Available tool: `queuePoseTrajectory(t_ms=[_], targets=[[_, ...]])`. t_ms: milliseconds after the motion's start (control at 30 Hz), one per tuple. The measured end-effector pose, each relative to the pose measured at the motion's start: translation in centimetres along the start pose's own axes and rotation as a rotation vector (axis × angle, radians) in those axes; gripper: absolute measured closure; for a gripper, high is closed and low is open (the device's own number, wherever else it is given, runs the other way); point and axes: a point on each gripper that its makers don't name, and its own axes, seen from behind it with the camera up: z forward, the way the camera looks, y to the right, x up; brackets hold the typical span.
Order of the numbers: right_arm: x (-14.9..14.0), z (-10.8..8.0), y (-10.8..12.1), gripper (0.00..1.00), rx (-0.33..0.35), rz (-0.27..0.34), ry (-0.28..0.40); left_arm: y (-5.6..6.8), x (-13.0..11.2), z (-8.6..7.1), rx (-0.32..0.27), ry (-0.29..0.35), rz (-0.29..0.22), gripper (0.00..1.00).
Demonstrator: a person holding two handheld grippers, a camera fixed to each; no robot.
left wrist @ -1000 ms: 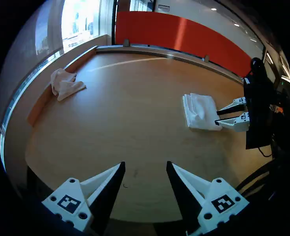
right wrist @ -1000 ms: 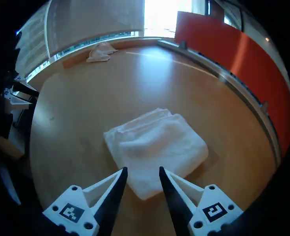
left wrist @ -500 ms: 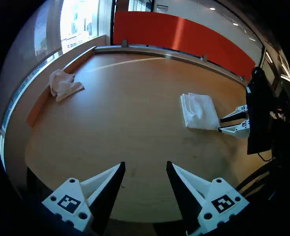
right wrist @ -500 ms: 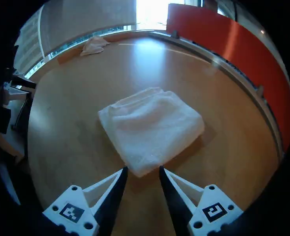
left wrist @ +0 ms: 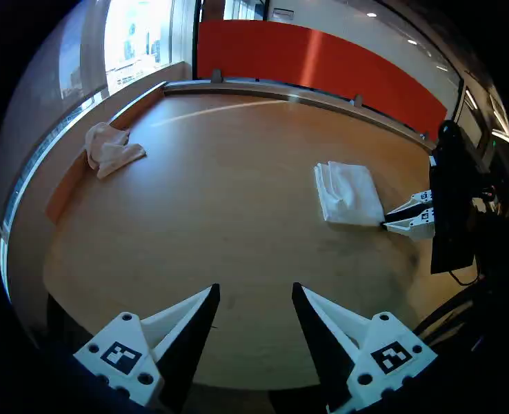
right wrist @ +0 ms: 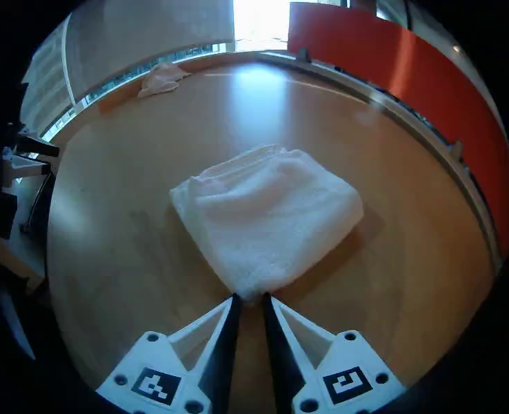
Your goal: Fold towel
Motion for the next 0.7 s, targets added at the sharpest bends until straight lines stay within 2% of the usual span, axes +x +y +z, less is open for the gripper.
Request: queuePoseTrajectory(t_ms=[233, 500, 700], targets=[[0.0, -0.1, 0.1, 0.96, -0.006, -0.005, 0.005, 0.0, -0.1, 0.0, 0.001, -0.002, 0.001, 0.23], [0.8, -0.8, 0.8, 0.98, -0.022, -0.016, 0.017, 0.1, 0.0, 0.1, -0.002, -0.002, 0.007, 0.23], [3.0, -2.4, 1.7, 0.98, -0.04, -0.045, 0.049, 0.3, 0.5, 0.2, -0.008, 0.006, 0.012, 0.23]])
